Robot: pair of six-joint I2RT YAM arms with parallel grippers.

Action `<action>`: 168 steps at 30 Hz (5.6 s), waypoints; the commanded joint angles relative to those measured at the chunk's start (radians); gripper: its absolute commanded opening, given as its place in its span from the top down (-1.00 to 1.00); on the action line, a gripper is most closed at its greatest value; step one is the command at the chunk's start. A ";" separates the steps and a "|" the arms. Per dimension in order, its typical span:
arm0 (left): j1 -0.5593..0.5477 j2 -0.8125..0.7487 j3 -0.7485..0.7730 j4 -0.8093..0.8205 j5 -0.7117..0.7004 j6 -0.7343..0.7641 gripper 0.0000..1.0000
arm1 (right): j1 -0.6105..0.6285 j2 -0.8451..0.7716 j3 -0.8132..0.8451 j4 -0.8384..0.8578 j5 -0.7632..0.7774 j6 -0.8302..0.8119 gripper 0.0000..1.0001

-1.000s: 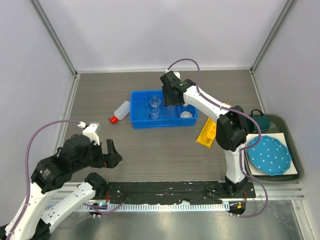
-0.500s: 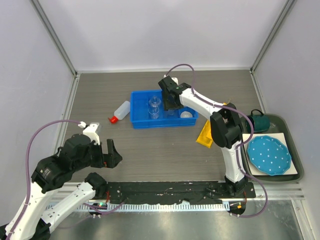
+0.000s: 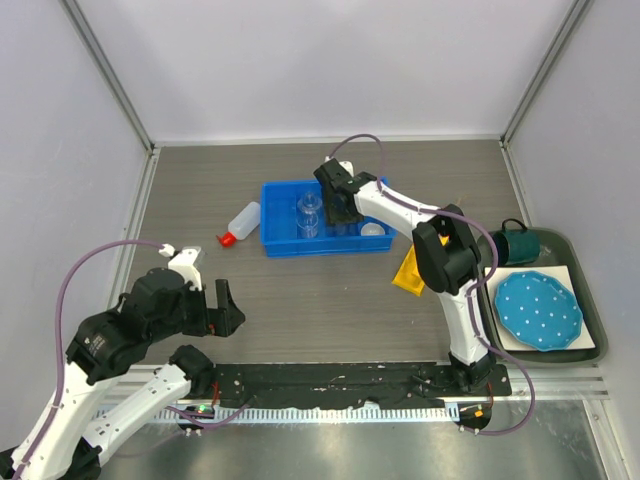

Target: Organize the chemistry lab equipment

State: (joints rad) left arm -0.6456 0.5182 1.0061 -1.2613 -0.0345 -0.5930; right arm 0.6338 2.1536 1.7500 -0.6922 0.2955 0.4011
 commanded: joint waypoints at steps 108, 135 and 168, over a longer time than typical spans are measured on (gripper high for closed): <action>0.488 1.296 0.170 0.833 -0.202 0.737 -0.60 | 0.627 -1.356 -0.659 -0.009 0.251 0.133 -0.37; 0.452 1.341 0.189 0.855 -0.297 0.745 0.06 | 0.626 -1.350 -0.669 0.014 0.228 0.142 -0.16; 0.429 1.378 0.512 0.691 -0.220 0.501 -0.59 | 0.626 -1.302 -0.696 0.048 0.211 0.136 -0.22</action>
State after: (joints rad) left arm -0.2157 1.8698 1.4170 -0.5293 -0.2649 0.0303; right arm 1.2549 0.8494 1.0554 -0.6949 0.4919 0.5339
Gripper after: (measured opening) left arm 0.792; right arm 0.608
